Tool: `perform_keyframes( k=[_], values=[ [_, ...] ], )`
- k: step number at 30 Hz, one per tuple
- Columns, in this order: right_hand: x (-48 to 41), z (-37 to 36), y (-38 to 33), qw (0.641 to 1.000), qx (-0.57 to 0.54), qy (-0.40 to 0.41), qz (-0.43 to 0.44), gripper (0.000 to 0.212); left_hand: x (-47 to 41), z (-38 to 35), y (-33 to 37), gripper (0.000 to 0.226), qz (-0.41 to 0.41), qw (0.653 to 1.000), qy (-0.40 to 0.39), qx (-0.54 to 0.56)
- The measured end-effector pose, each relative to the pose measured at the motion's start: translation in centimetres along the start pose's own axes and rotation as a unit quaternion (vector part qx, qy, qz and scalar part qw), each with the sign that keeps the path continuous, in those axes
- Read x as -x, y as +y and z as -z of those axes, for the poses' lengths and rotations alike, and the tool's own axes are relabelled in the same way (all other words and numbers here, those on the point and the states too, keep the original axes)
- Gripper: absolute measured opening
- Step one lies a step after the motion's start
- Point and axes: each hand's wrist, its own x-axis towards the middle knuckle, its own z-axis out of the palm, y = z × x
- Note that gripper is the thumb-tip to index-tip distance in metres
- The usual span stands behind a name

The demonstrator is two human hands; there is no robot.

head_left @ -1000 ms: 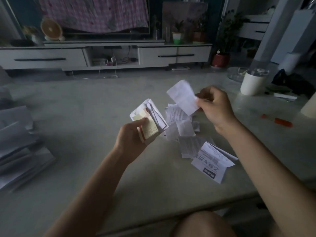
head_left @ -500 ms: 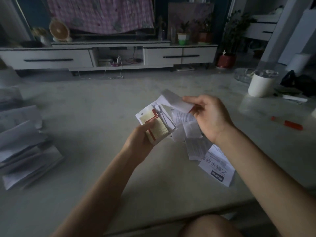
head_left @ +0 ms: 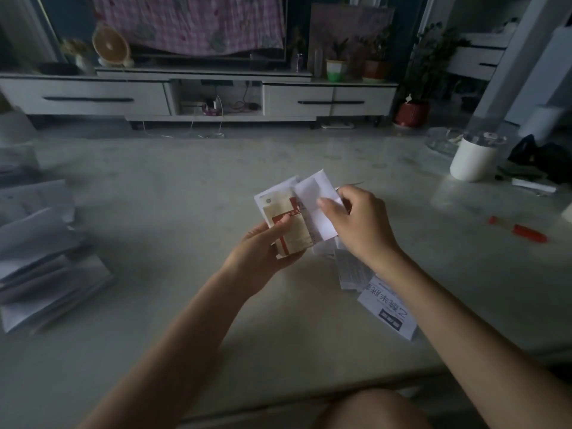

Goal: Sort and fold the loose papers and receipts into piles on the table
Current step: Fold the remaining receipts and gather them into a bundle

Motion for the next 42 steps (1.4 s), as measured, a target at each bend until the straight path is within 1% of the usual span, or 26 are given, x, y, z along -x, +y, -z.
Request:
perform_keyframes(
  k=[1,2,3,5,7,9,11,13,15,17,19,21,23,24,26,27,28,31,33,34,35,36,37,38,40,42],
  values=[
    [-0.1,0.1,0.0,1.0,0.015,0.019,0.009,0.024,0.0,0.0,0.0,0.012,0.001,1.0,-0.001,-0.001],
    [-0.2,0.2,0.1,0.999,0.022,0.022,0.011,0.012,0.0,0.1,0.0,0.012,0.002,1.0,0.0,0.0],
    [-0.3,0.3,0.0,0.999,0.023,0.017,0.014,0.006,0.0,0.1,0.0,0.012,0.003,1.0,-0.001,-0.002],
    [-0.4,0.3,0.0,1.0,0.021,-0.008,0.01,0.006,0.0,0.0,0.0,0.013,0.001,1.0,-0.002,-0.002],
    [-0.3,0.3,-0.2,1.0,0.02,-0.019,0.01,0.009,-0.1,-0.1,0.0,0.013,0.003,1.0,0.001,0.002],
    [-0.3,0.4,-0.3,0.999,0.014,-0.012,0.027,0.021,-0.2,0.0,0.0,0.013,0.006,1.0,0.007,0.005],
    [-0.6,0.8,-0.5,0.999,-0.019,-0.02,0.02,0.029,-0.2,0.1,0.0,0.013,0.013,1.0,0.012,0.009],
    [-0.8,1.0,-0.4,0.997,-0.056,-0.053,0.009,0.031,-0.2,0.1,0.0,0.014,0.022,1.0,0.009,0.012],
    [-0.8,0.9,-0.1,0.998,-0.02,-0.063,0.011,0.03,-0.1,0.2,0.0,0.018,0.035,0.999,-0.005,0.024],
    [-0.7,0.7,0.0,0.999,0.009,-0.048,0.01,0.031,-0.1,0.2,0.1,0.026,0.053,0.998,-0.021,0.034],
    [-0.6,0.8,-0.2,0.999,0.013,-0.037,0.018,0.03,0.0,0.2,0.3,0.03,0.062,0.997,-0.037,0.035],
    [-0.5,1.1,-0.8,0.998,0.039,-0.026,0.046,0.034,0.0,0.3,0.4,0.03,0.059,0.997,-0.047,0.03],
    [0.0,1.3,-1.6,0.989,0.108,-0.023,0.097,0.038,-0.1,0.4,0.3,0.034,0.042,0.998,-0.047,0.003],
    [0.4,1.3,-2.1,0.982,0.143,-0.025,0.121,0.034,-0.1,0.4,0.2,0.038,0.032,0.998,-0.049,-0.014],
    [0.8,1.2,-2.7,0.971,0.183,-0.033,0.151,0.018,0.0,0.3,0.0,0.042,0.018,0.998,-0.055,-0.032],
    [0.9,1.1,-2.8,0.969,0.192,-0.034,0.154,0.017,0.1,0.3,0.0,0.039,0.013,0.998,-0.057,-0.034],
    [1.1,1.0,-2.8,0.966,0.202,-0.035,0.155,0.021,0.1,0.2,-0.1,0.034,0.009,0.998,-0.059,-0.034],
    [1.4,0.3,-2.7,0.973,0.186,-0.043,0.132,0.029,0.3,-0.2,-0.2,0.019,-0.004,0.997,-0.067,-0.037],
    [1.5,-0.4,-2.3,0.982,0.153,-0.059,0.09,0.036,0.4,-0.4,-0.4,0.018,-0.01,0.997,-0.058,-0.047],
    [1.2,-0.6,-2.0,0.988,0.121,-0.069,0.066,0.035,0.4,-0.5,-0.4,0.018,-0.015,0.997,-0.049,-0.055],
    [0.9,-0.6,-1.8,0.992,0.084,-0.077,0.044,0.029,0.4,-0.5,-0.4,0.019,-0.022,0.997,-0.041,-0.067],
    [0.6,-0.4,-1.6,0.994,0.057,-0.085,0.031,0.027,0.4,-0.5,-0.4,0.019,-0.031,0.996,-0.035,-0.077],
    [0.2,-0.1,-1.5,0.995,0.046,-0.092,0.02,0.027,0.5,-0.6,-0.3,0.02,-0.041,0.995,-0.035,-0.084],
    [0.0,0.2,-1.4,0.995,0.039,-0.094,0.007,0.022,0.5,-0.6,-0.3,0.021,-0.048,0.994,-0.037,-0.088],
    [-0.1,0.1,-0.9,0.996,-0.003,-0.083,-0.034,0.006,0.5,-0.6,-0.4,0.022,-0.054,0.993,-0.048,-0.093],
    [0.2,-0.6,-0.6,0.992,-0.068,-0.071,-0.078,0.005,0.5,-0.8,-0.7,0.022,-0.056,0.992,-0.055,-0.096]
  ],
)
